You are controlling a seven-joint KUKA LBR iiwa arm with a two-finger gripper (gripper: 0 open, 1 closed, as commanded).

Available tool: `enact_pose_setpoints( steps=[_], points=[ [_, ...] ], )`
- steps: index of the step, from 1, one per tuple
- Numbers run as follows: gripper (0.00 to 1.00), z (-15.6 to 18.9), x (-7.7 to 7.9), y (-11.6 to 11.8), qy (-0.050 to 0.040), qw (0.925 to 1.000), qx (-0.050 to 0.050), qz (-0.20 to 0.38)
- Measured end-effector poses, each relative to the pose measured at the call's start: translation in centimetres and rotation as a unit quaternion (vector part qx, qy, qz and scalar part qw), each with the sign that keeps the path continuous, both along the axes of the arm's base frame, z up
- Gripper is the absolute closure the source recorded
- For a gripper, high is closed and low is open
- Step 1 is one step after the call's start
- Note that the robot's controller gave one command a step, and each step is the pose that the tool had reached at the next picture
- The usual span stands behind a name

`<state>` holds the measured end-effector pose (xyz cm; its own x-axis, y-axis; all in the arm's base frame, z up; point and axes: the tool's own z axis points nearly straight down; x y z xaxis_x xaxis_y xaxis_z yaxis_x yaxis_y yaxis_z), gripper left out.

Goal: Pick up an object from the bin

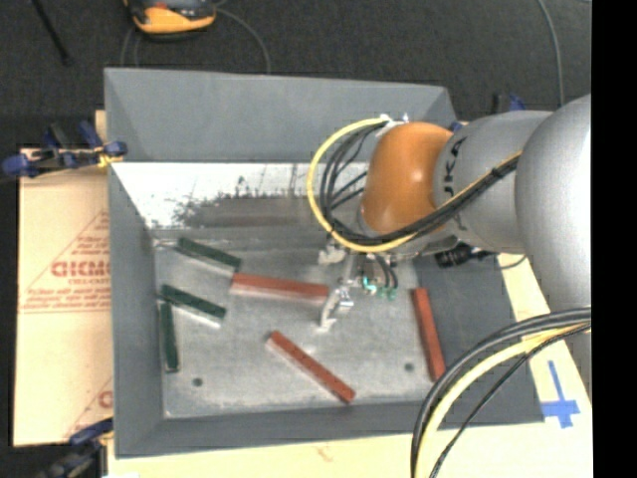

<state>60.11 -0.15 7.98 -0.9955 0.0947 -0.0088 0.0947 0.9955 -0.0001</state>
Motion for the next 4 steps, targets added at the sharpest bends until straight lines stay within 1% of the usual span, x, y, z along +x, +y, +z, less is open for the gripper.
enact_pose_setpoints(
  steps=[1,2,3,4],
  points=[
    [1.0,0.3,-0.1,0.1,0.0063,1.0,0.001,0.001],
    [0.0,0.0,0.0,0.0,0.0003,1.0,0.0,0.001],
    [0.0,0.0,0.0,0.0,0.0001,1.0,0.0,0.001],
    [1.0,0.2,2.9,4.7,0.0031,0.9973,0.0,-0.074]
  ],
)
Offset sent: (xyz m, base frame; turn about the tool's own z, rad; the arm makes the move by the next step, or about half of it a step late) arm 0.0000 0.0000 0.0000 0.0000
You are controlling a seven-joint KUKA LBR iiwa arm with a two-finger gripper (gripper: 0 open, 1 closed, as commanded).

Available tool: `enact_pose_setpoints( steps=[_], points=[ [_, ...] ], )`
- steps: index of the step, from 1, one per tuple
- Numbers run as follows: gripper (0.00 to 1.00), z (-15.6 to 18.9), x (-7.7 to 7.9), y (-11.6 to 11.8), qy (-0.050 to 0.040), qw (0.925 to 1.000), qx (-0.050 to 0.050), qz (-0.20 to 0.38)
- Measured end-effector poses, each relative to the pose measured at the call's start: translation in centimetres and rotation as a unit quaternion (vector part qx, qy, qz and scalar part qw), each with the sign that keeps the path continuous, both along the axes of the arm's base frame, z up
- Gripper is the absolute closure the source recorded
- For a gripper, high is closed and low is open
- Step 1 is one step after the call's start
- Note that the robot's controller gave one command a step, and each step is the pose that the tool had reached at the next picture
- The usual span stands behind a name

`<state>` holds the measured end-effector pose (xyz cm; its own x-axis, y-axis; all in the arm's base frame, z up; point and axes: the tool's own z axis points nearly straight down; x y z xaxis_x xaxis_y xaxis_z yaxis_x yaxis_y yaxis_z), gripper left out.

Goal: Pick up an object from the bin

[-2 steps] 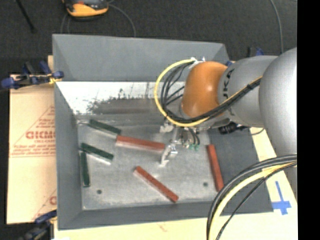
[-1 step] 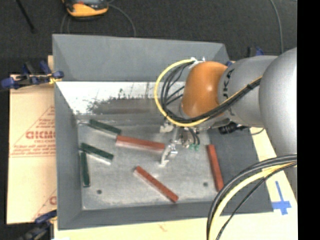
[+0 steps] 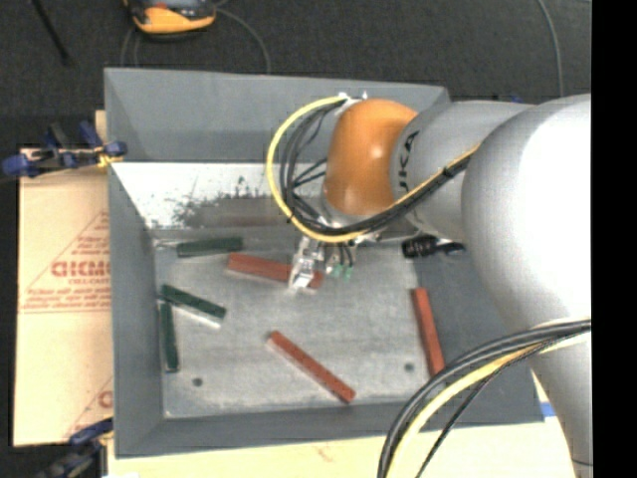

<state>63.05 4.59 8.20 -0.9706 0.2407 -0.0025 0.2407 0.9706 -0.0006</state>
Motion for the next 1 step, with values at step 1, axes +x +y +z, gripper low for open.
enact_pose_setpoints(
  steps=[1],
  points=[
    [1.0,0.01,0.02,0.01,-0.0005,1.0,0.0,0.0]
  ],
)
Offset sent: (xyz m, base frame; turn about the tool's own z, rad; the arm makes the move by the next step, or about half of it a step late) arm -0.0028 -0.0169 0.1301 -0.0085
